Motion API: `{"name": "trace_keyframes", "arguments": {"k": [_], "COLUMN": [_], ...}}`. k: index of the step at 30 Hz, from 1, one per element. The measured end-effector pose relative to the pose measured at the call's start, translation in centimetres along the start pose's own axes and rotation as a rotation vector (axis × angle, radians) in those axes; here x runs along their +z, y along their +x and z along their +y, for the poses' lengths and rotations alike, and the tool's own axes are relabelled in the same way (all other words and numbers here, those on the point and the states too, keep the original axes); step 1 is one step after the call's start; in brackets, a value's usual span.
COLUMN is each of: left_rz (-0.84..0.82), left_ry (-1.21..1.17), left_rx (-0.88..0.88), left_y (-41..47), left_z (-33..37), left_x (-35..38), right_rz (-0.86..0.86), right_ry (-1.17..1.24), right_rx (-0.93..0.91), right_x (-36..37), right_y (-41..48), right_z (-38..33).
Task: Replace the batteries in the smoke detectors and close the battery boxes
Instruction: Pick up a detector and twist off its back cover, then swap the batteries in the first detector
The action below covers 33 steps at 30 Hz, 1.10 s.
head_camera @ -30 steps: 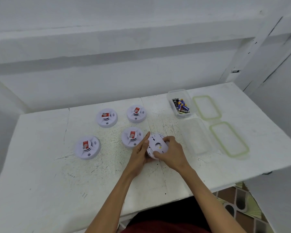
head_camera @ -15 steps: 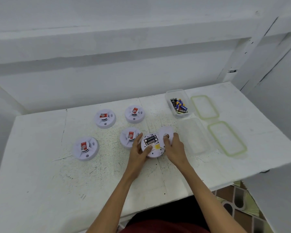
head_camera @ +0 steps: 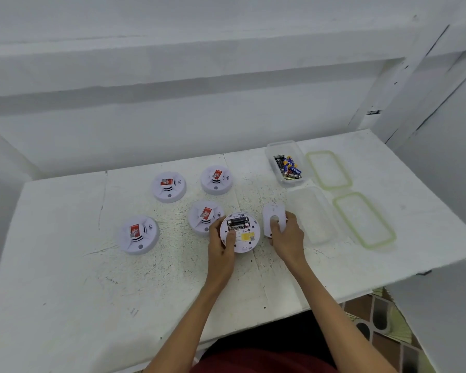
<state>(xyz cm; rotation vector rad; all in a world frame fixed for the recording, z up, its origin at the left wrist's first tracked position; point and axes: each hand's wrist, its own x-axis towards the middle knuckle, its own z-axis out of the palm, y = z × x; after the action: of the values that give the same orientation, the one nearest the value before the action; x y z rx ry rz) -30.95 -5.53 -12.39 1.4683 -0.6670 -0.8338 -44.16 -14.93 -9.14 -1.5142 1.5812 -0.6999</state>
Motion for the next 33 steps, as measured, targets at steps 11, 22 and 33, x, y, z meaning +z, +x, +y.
{"name": "trace_keyframes", "arguments": {"k": [11, 22, 33], "left_rz": [-0.087, -0.101, -0.119], "left_ry": [0.012, 0.001, 0.017], "left_rx": [-0.032, -0.044, -0.024], "left_y": [0.1, 0.5, 0.4], "left_z": [0.4, -0.1, 0.3], "left_x": [0.1, -0.1, -0.7], "right_rz": [0.004, -0.075, -0.070], "right_ry": [-0.266, -0.134, -0.248], "right_rx": [-0.079, -0.313, -0.395], "right_x": [0.1, 0.8, 1.8], "right_y": [-1.0, -3.1, -3.4], "right_z": [0.4, -1.0, -1.6]}}
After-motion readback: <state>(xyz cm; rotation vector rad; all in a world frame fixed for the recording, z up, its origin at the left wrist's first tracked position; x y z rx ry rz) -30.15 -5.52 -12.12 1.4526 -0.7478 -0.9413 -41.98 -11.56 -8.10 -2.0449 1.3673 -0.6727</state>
